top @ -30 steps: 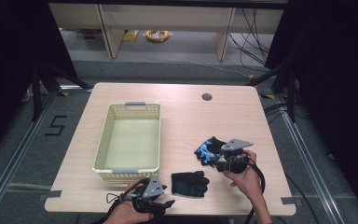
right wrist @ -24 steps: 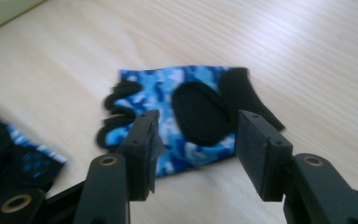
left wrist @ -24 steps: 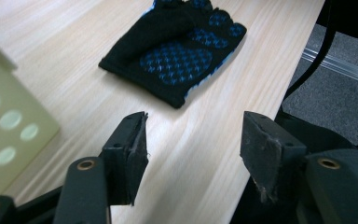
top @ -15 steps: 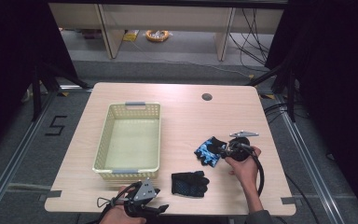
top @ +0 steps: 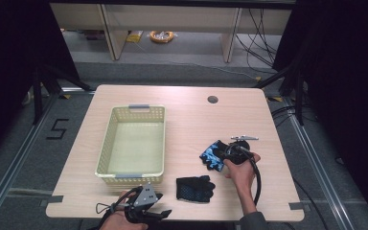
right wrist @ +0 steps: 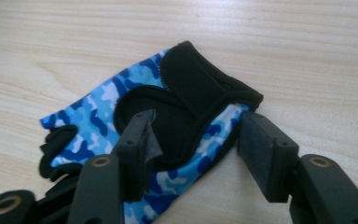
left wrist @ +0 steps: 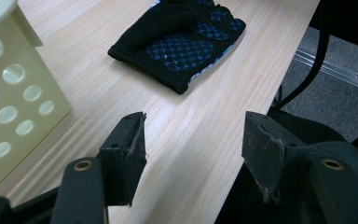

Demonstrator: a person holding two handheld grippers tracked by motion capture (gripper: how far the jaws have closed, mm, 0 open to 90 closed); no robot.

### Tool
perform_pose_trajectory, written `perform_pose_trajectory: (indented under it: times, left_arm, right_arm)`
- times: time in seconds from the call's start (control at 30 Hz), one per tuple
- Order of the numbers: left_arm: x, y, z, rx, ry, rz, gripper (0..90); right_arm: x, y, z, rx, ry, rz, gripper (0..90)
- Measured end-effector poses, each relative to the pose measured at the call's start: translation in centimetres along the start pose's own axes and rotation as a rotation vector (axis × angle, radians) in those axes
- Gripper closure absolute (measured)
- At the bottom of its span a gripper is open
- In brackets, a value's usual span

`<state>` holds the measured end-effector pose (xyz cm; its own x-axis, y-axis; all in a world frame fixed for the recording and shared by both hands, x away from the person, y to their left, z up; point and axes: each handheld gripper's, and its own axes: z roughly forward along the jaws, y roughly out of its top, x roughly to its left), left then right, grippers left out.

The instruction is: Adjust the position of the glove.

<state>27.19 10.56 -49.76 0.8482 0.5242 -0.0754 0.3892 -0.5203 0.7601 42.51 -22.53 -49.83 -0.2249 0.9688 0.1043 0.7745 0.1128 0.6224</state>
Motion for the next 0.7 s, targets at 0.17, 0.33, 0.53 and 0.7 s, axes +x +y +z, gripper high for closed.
perform_pose_trajectory:
  times: [0.17,0.33,0.53,0.7]
  left_arm:
    - [0.0,0.0,-0.1,0.01,-0.006,0.013,39.1]
    - [-0.2,0.0,-0.1,-0.001,-0.007,-0.016,39.4]
    - [0.0,0.1,-0.2,-0.01,-0.001,-0.003,39.8]
    - [0.2,0.0,-0.3,-0.009,0.001,-0.015,40.0]
  right_arm:
    - [0.3,0.0,0.4,-0.006,0.002,-0.006,56.4]
    - [0.3,0.2,1.1,-0.053,-0.003,-0.085,75.0]
    - [0.1,0.5,1.1,-0.092,0.029,-0.099,86.9]
    - [-0.3,1.2,-0.1,-0.126,0.071,-0.16,87.1]
